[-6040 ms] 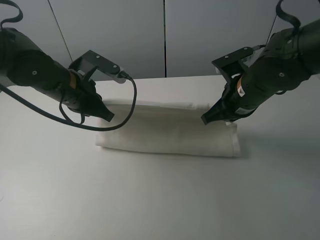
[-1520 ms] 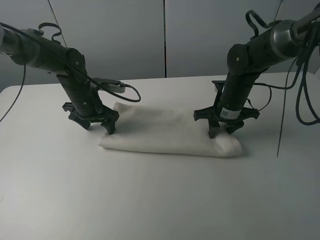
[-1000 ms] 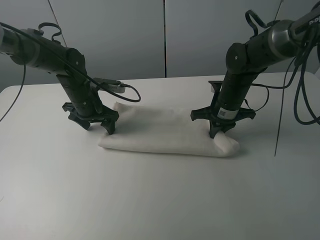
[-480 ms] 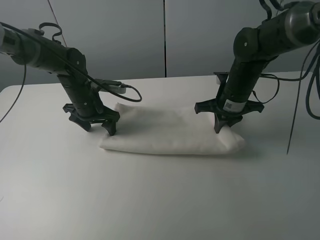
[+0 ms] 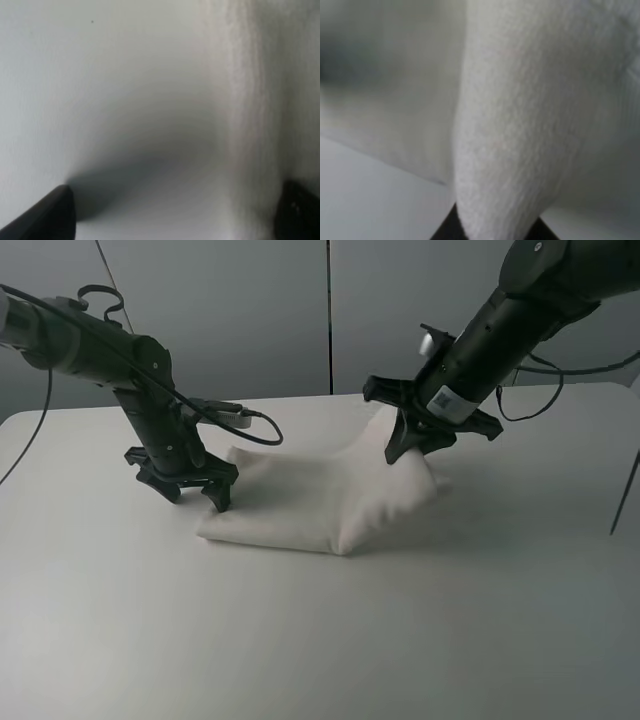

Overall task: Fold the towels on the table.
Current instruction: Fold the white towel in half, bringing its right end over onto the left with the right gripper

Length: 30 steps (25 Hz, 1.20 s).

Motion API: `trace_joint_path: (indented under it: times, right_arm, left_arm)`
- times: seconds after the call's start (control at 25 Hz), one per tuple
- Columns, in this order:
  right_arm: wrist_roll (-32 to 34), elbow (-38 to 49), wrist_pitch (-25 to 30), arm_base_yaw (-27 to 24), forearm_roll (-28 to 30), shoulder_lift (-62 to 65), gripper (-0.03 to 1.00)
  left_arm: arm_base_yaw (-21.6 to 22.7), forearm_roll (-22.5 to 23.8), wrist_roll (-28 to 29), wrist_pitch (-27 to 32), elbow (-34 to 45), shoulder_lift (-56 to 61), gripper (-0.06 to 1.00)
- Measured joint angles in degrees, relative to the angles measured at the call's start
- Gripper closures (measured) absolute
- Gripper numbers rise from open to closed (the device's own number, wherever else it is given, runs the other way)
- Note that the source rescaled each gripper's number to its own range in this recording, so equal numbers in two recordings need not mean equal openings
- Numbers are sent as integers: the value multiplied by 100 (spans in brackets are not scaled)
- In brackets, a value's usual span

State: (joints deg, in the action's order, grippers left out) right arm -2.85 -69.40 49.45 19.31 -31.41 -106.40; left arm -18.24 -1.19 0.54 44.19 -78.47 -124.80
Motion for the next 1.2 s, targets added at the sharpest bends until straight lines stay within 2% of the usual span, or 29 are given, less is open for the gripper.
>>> trace_joint_path:
  times: [0.16,0.28,0.44,0.6,0.96,1.2]
  right_arm:
    - [-382,0,-310,243,-710,0,93]
    - [-467,0,-616,588,-902,0,93]
    - [-765,0,-894,785,-1377,-55,93]
    - [-1327,-36,-948,811,-2193,-338,93]
    - [-2101,-280,-1124,1067,-3316,-804,93]
    - [-2399,-280,-1190,1067,-3654,-825,93]
  left_arm:
    - [0,0,0,12,0,0,-6]
    - [0,0,0,12,0,0,-6]
    - [0,0,0,12,0,0,-6]
    - [0,0,0,26,0,0,-6]
    - [0,-24,-12,39,-9,0,-6]
    - [30,-10,-122,534,-195,0,-6]
